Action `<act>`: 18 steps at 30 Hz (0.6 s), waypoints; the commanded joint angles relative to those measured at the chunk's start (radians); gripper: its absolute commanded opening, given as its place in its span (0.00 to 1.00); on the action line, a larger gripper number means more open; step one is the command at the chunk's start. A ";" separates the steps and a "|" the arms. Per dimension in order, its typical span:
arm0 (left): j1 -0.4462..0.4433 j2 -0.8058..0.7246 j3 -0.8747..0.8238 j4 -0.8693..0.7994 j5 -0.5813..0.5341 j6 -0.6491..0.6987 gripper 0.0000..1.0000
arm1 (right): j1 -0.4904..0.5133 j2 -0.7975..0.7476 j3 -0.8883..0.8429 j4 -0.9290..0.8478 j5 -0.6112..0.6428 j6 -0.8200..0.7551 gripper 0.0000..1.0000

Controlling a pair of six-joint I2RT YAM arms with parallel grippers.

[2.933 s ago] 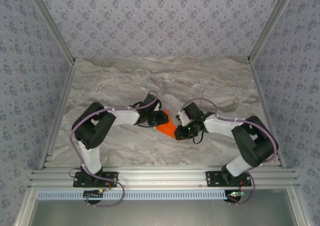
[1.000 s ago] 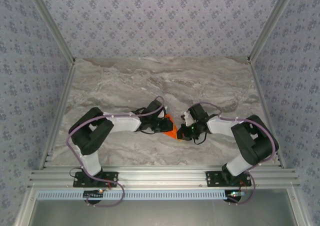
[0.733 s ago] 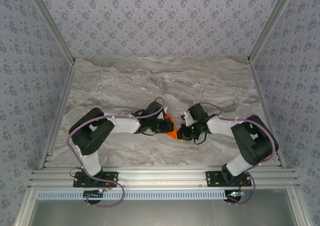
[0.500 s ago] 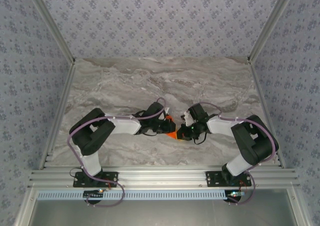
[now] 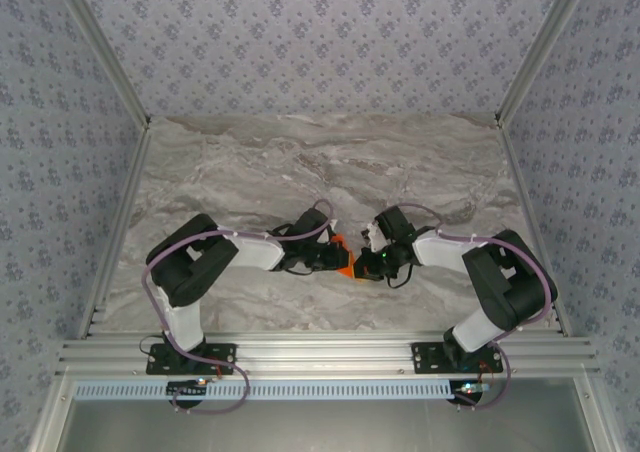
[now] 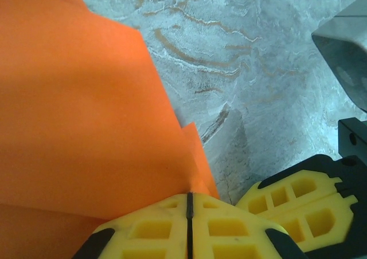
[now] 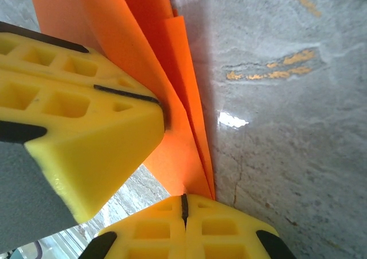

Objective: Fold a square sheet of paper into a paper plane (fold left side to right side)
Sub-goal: Fourth fold the wing at the center of the table.

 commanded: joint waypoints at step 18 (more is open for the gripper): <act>0.204 0.018 0.011 -0.099 -0.064 0.155 0.07 | 0.011 0.072 -0.045 -0.182 0.221 -0.009 0.00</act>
